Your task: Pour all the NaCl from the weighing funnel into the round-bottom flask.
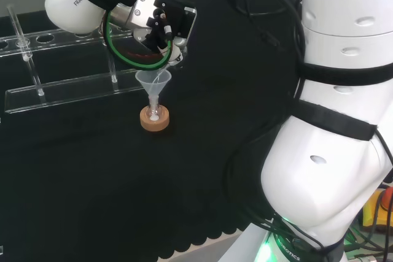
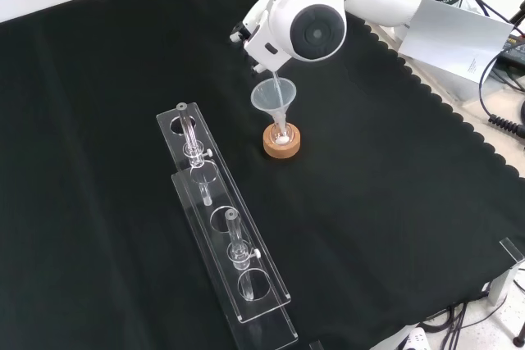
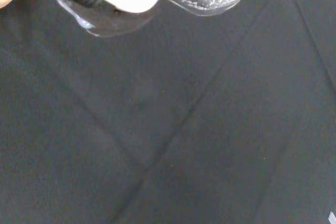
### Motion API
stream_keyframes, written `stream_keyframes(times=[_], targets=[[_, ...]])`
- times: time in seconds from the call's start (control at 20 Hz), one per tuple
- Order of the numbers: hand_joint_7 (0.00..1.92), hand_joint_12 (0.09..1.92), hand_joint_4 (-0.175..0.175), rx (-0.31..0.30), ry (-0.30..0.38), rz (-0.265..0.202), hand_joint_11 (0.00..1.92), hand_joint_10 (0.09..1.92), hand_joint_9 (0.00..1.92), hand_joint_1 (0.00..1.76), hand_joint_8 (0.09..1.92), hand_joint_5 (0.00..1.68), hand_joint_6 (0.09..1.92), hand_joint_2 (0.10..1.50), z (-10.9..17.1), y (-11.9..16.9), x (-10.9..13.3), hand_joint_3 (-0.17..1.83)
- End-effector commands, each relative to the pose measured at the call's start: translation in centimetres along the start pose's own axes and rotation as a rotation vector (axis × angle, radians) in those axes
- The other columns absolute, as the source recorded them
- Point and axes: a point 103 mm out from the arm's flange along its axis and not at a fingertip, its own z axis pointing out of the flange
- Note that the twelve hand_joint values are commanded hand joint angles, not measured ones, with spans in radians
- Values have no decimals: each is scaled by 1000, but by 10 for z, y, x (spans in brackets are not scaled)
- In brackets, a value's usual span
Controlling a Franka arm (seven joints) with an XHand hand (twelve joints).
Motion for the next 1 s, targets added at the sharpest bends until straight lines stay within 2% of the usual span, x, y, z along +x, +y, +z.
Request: stream_keyframes(times=[0.05, 0.45, 1.0], targets=[[1435, 821, 175, 2, -38, -7, 1147, 87, 1444, 1100, 180, 1230, 614, 905, -5, -1, 1, 207], [1435, 820, 175, 26, -127, 2, 1148, 87, 1445, 1100, 178, 1229, 615, 904, -19, -3, 7, 208], [1435, 817, 175, 16, -186, -15, 1148, 87, 1446, 1100, 176, 1229, 616, 903, -22, -3, 5, 210]])
